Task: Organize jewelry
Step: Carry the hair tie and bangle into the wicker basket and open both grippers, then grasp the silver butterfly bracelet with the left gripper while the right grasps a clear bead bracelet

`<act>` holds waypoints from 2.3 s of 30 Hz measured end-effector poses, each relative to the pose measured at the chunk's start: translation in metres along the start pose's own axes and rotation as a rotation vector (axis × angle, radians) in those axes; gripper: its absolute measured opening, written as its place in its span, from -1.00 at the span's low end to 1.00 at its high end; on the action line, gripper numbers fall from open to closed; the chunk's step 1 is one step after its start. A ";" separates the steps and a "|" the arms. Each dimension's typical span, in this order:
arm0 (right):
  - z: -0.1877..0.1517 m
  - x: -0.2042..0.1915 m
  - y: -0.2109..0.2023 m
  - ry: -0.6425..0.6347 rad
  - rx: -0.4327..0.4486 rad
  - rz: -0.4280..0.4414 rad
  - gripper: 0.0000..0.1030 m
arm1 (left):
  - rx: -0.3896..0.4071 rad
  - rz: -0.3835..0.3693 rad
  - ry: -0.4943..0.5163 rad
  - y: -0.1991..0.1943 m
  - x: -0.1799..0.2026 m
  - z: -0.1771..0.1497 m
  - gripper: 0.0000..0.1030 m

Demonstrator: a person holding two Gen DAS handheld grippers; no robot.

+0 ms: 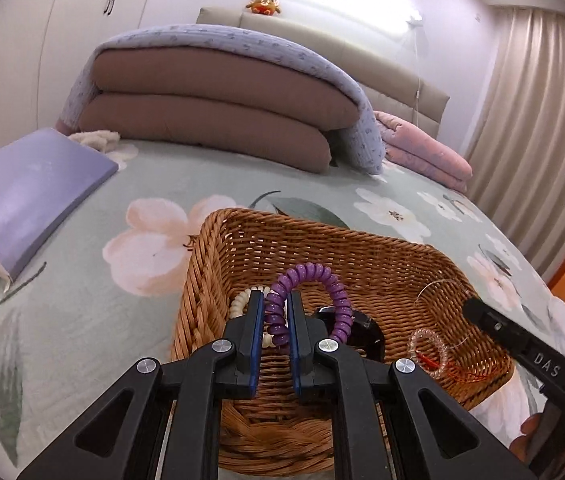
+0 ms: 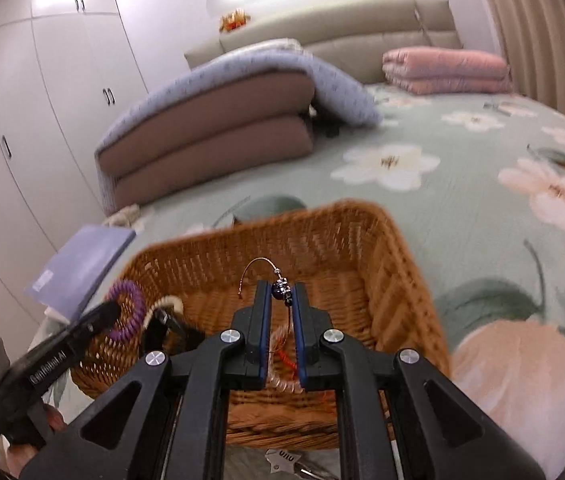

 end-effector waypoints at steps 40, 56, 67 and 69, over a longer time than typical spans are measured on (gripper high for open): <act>-0.117 0.033 -0.186 -0.048 0.065 0.023 -0.33 | 0.123 -0.048 0.020 -0.188 0.029 -0.111 0.52; -0.143 0.046 -0.136 -0.097 -0.120 -0.090 -0.33 | -0.223 -0.169 0.083 -0.105 0.051 -0.140 0.53; -0.152 0.045 -0.116 -0.135 -0.176 -0.148 -0.33 | -0.311 -0.039 0.168 -0.081 0.063 -0.145 0.49; -0.153 0.045 -0.115 -0.143 -0.179 -0.158 -0.33 | -0.313 -0.046 0.157 -0.081 0.062 -0.145 0.49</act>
Point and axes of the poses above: each gripper's, at about its wrist camera, not at the fingertips, and y roughly the way its jaws point, x to its right, z to its top, the point moved 4 cm from there along y, roughly the way its jaws point, and after that the axes turned 11 degrees about y, right-handed, at the moved point
